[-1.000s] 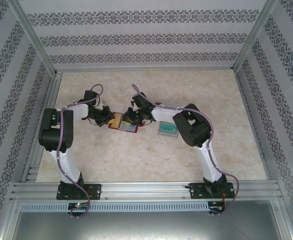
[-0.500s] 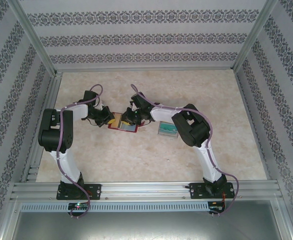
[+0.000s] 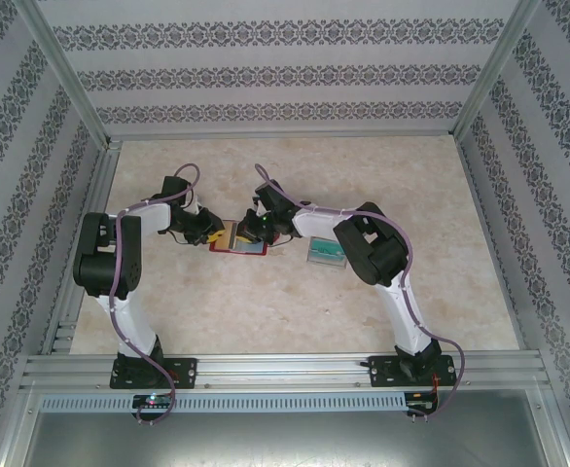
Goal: Take the credit cards out of the card holder
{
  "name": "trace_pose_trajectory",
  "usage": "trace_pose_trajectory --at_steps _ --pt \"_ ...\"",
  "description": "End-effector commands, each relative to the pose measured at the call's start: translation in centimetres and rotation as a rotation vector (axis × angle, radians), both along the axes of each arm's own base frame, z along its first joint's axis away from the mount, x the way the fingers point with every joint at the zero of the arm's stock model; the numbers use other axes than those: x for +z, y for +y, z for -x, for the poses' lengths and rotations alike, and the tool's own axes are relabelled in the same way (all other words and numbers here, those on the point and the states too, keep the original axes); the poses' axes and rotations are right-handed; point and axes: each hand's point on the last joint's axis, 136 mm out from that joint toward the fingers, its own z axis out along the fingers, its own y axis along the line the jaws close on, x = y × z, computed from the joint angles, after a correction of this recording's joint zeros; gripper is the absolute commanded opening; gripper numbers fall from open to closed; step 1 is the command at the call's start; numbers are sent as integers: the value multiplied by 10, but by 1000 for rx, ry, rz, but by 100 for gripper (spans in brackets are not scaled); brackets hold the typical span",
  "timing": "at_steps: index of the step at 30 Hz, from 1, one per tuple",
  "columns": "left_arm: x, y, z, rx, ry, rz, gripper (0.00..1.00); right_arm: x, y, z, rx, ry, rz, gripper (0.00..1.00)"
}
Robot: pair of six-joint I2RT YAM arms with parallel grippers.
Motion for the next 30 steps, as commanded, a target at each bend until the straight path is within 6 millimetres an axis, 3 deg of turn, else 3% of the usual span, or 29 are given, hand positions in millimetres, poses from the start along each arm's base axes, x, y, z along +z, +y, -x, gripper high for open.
trace_pose_trajectory --at_steps 1,3,11,15,18,23,30 --pt "-5 10 17 15 73 -41 31 16 -1 2 1 -38 -26 0" --pt "-2 12 16 18 68 -44 36 16 -5 2 -6 -42 -21 0" --pt "-3 14 16 26 68 -44 35 15 -24 3 -29 -40 -7 0" --pt "9 12 12 20 32 -29 34 21 -18 2 -9 -59 -18 0" --pt "22 11 7 14 -1 -20 34 28 -11 1 14 -88 -24 13" --pt "33 11 2 12 -34 -20 33 37 -2 0 44 -120 -27 17" --pt "15 18 9 8 16 -72 28 33 2 -1 53 -116 -19 17"
